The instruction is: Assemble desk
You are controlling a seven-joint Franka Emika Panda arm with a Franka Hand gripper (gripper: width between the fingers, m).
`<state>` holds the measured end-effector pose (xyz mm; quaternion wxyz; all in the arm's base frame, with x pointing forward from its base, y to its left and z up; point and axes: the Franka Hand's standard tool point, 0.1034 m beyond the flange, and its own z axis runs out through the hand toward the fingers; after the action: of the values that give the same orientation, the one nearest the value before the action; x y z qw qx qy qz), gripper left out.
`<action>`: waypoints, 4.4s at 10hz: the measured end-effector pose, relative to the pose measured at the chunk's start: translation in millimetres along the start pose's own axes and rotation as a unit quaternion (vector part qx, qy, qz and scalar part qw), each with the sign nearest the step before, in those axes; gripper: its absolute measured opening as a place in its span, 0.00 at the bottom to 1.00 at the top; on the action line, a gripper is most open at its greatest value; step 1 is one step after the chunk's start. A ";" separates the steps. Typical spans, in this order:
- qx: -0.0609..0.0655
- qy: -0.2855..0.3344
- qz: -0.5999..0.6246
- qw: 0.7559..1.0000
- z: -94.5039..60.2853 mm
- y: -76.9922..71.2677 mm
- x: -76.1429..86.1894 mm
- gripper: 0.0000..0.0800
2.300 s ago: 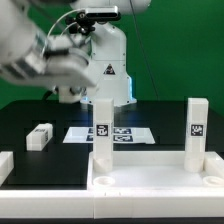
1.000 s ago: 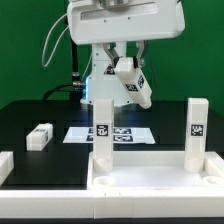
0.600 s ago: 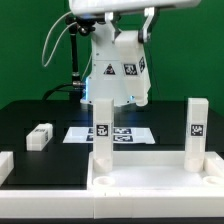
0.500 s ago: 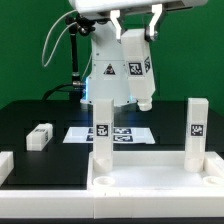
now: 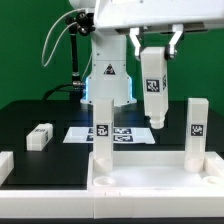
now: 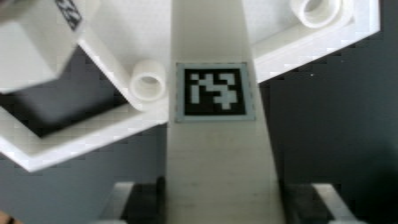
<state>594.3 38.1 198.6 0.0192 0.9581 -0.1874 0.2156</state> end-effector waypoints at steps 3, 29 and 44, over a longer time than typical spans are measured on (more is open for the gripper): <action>0.028 0.005 -0.018 0.999 13.5 -30.9 -8.5 0.36; 0.058 0.060 -0.137 0.987 57.8 -80.7 -22.6 0.36; 0.070 0.107 -0.163 0.978 56.1 -81.7 -18.2 0.36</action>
Offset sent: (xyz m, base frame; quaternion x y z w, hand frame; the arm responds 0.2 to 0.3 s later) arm 0.0000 0.0000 0.0000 0.0000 0.0000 0.0000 1.0000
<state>631.8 113.8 143.7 0.0064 0.9462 -0.0102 0.3234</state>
